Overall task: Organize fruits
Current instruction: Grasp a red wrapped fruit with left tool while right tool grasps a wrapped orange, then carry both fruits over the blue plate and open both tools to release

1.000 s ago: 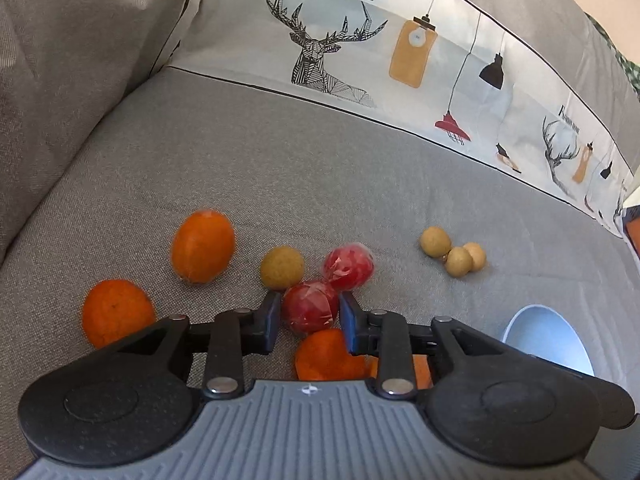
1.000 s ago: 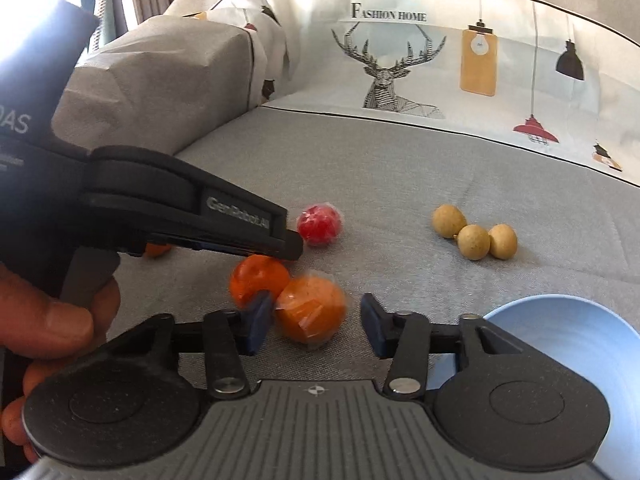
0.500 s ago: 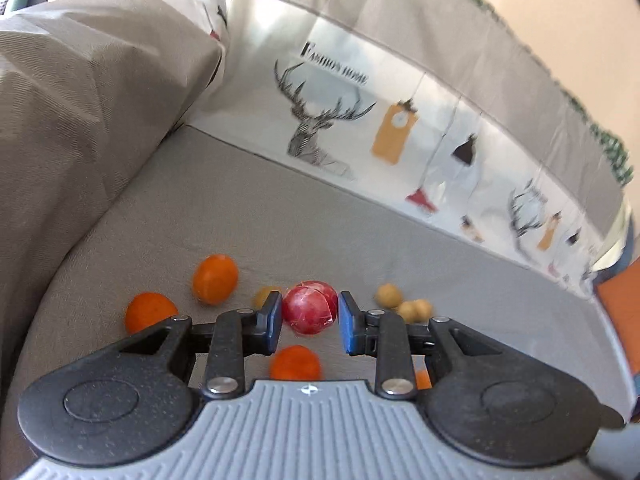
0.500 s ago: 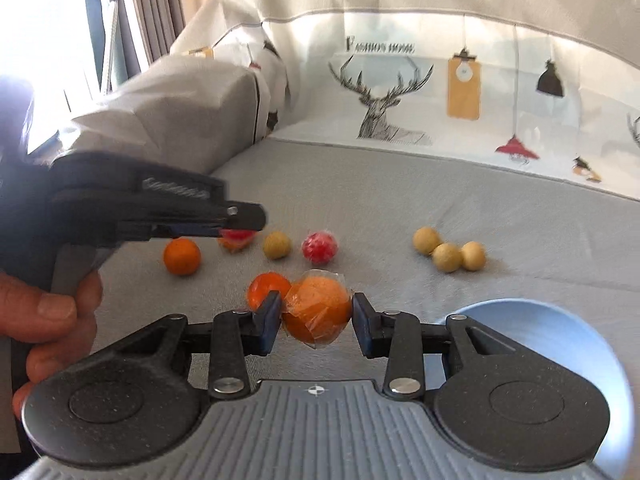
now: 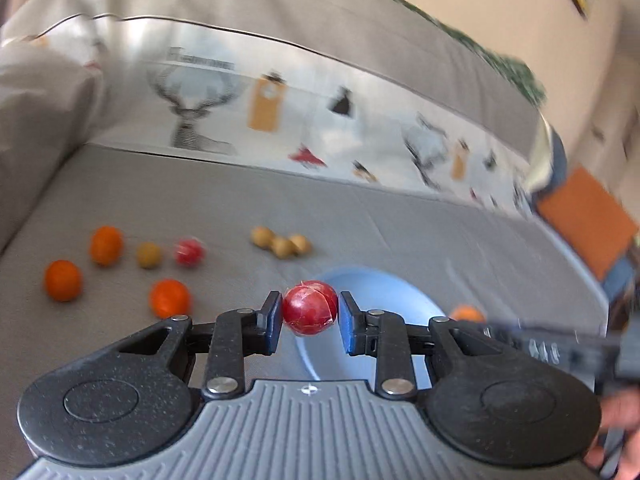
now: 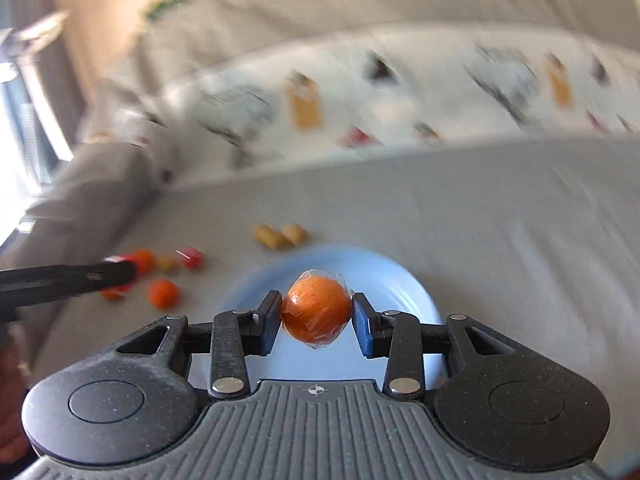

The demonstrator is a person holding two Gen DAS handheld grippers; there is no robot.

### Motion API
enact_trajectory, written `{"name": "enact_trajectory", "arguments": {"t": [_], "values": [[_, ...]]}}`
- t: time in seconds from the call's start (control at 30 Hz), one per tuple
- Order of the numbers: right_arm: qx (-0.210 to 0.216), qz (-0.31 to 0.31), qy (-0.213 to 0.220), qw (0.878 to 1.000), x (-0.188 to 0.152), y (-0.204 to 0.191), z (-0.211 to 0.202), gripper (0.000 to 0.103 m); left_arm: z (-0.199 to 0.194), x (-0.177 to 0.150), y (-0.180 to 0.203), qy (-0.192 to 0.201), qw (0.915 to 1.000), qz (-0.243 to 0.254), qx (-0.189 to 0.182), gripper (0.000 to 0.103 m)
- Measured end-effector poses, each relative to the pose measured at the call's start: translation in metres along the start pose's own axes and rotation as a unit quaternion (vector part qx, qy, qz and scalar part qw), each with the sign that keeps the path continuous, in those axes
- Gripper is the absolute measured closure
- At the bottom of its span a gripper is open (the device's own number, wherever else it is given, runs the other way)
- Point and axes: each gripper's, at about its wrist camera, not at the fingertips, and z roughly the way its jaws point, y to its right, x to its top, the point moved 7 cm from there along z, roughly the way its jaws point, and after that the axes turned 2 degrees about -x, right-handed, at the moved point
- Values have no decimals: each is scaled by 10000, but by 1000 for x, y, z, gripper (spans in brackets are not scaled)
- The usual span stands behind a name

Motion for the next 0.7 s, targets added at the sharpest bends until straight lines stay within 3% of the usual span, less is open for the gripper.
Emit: {"name": "enact_trajectory", "arguments": {"t": [0.07, 0.17, 0.27, 0.43, 0.7], "values": [[-122, 138, -18, 9998, -3, 14, 0, 63, 8, -13, 25, -77, 9981, 611, -13, 70], [-266, 307, -47, 9992, -7, 31, 1, 63, 18, -32, 54, -142, 9885, 1505, -36, 70], [-257, 253, -75, 9993, -7, 27, 7, 63, 28, -45, 64, -220, 9817, 1893, -4, 70], [-187, -233, -107, 9995, -7, 4, 15, 63, 38, -45, 53, -285, 9846, 1723, -13, 70], [-263, -295, -210, 9990, -9, 3, 25, 63, 41, -41, 52, -315, 9864, 1608, -154, 70]]}}
